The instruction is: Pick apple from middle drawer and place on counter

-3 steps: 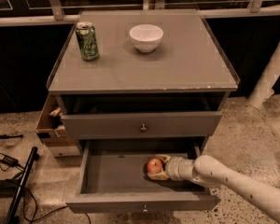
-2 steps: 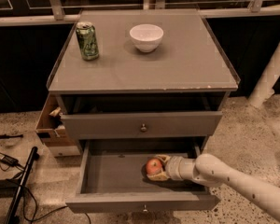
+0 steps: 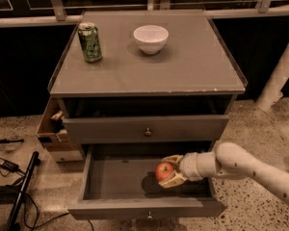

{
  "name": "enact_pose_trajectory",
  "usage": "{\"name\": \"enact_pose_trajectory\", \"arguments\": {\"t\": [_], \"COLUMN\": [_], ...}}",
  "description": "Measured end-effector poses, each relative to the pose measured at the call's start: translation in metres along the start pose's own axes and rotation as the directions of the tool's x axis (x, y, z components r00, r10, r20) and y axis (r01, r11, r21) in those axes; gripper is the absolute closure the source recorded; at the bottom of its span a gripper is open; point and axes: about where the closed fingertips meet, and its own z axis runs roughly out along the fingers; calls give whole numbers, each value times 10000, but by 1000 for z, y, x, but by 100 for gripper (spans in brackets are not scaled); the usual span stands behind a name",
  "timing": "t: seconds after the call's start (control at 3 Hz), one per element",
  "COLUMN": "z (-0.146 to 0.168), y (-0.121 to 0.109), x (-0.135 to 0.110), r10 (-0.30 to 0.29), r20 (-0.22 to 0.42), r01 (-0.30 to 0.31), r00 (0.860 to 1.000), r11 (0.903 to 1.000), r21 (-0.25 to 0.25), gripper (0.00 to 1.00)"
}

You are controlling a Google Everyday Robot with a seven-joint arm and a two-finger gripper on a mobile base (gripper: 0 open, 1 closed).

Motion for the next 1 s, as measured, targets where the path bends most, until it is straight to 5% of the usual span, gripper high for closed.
{"name": "enact_pose_trajectory", "arguments": {"t": [0.33, 1.0], "z": [-69, -86], "y": [23, 21], "x": [-99, -123], "r10": [-1158, -1305], "r20": [-56, -290], "r01": [1153, 1293], "r00": [9933, 9910], "r11": [9919, 9908], "r21": [-532, -400], "gripper": [100, 100]}}
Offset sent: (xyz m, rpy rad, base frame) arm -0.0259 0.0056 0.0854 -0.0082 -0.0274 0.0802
